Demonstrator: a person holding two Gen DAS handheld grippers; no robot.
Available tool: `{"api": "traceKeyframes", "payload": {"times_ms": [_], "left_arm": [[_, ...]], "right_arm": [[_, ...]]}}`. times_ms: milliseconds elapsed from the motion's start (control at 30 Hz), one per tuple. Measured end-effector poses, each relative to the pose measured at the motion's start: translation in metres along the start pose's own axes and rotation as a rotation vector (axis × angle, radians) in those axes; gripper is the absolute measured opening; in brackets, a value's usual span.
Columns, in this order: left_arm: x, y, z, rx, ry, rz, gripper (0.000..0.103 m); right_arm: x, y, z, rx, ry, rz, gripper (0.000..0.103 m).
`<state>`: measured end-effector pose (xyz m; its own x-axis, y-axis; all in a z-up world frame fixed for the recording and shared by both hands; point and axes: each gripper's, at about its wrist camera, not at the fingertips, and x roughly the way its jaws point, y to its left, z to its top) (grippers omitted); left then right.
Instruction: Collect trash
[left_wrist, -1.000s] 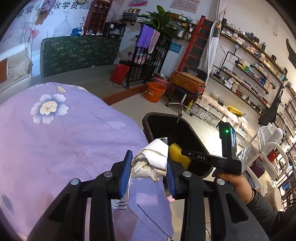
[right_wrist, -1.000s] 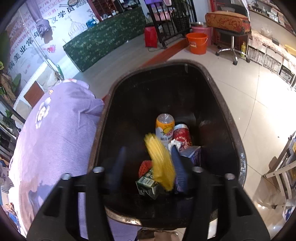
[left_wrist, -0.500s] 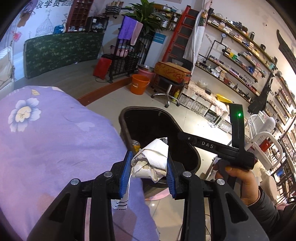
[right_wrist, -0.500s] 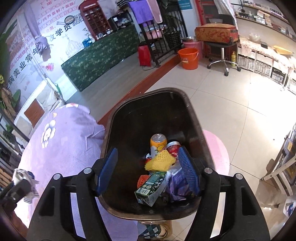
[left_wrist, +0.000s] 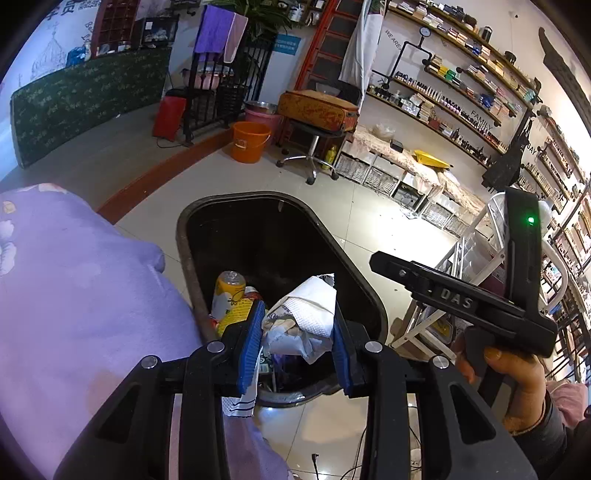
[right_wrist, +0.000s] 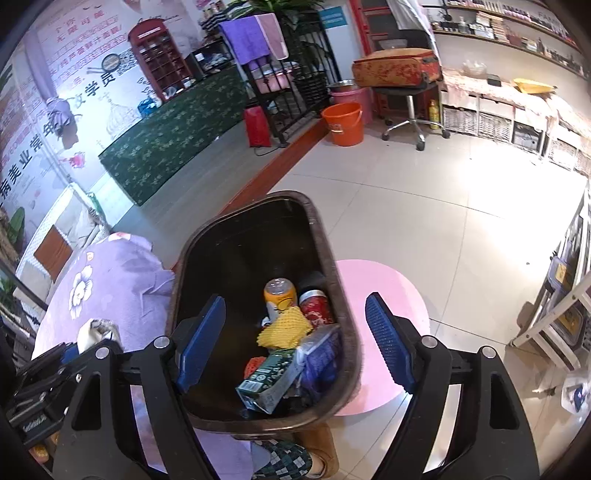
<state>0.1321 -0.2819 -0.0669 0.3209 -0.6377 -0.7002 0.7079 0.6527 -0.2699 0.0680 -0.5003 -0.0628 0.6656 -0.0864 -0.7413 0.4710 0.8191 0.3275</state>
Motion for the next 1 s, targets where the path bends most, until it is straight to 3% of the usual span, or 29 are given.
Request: {"api": "traceKeyframes", "payload": {"times_ms": [367,467,533,600,767,1000], "left_arm": [[0.033,-0.003,0.010,0.016,0.062,0.030,0.036],[0.034,-0.001,0.011,0.009,0.058,0.057,0.057],[0.028,-0.001,0.010,-0.002,0.023,0.060,0.082],[0.018,-0.002,0.009,-0.015,-0.024,0.066,0.091],[-0.003,-0.004,0.010,-0.015,-0.082,0.062,0.096],[-0.037,0.009,-0.003,-0.040,-0.163,0.119,0.097]], "right_arm": [[-0.003,-0.020,0.000,0.038,-0.006,-0.025,0.079],[-0.002,-0.020,-0.001,0.040,-0.003,-0.029,0.079],[-0.001,-0.018,-0.001,0.040,0.002,-0.030,0.080],[-0.001,-0.017,-0.001,0.040,0.003,-0.029,0.081],[-0.004,-0.008,-0.002,0.019,-0.005,-0.018,0.085],[-0.014,0.028,-0.010,-0.092,-0.067,-0.031,0.093]]}}
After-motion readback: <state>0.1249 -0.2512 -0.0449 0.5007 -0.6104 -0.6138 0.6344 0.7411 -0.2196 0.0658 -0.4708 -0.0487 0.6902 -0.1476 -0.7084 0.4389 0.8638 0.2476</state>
